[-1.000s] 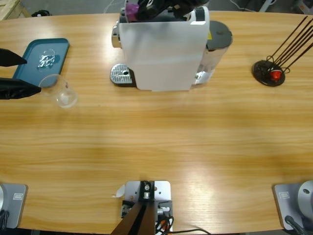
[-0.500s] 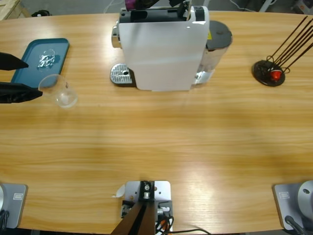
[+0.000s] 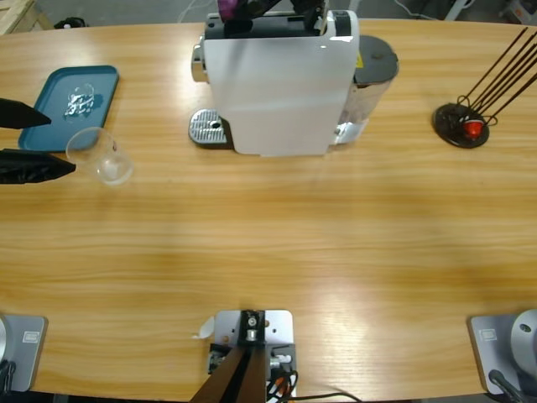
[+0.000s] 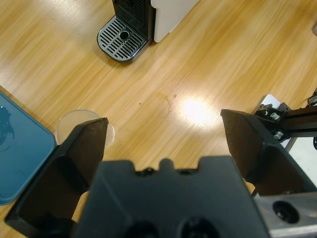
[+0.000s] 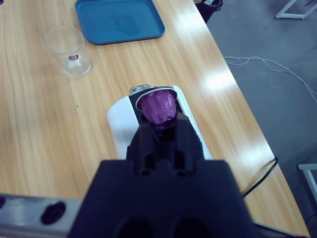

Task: Pour coffee

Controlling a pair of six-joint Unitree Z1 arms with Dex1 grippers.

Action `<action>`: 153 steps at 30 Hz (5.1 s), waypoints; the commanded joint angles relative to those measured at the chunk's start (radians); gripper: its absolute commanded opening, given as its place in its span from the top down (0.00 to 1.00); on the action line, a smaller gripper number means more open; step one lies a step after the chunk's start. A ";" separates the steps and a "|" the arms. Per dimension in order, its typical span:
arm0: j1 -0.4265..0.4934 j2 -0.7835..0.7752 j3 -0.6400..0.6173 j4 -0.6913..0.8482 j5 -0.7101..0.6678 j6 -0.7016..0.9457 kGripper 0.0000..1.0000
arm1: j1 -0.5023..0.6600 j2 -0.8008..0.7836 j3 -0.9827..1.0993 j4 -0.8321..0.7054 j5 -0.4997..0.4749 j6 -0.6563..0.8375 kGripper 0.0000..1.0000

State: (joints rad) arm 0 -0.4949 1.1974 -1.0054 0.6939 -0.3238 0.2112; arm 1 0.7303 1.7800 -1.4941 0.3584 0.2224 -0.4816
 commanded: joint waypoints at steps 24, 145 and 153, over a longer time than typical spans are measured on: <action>0.009 -0.013 0.062 -0.039 -0.011 -0.004 0.01 | 0.038 0.022 -0.067 0.093 -0.072 0.019 0.08; -0.037 -0.020 0.088 -0.050 -0.058 -0.006 0.00 | 0.350 0.107 -0.099 0.016 -0.835 1.153 1.00; -0.037 -0.018 0.088 -0.049 -0.058 -0.005 0.00 | 0.362 0.172 -0.084 0.000 -0.817 1.176 1.00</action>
State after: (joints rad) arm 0 -0.5239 1.1964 -0.9546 0.6530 -0.3725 0.2112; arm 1 1.0485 1.8222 -1.6130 0.3751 -0.6199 0.6829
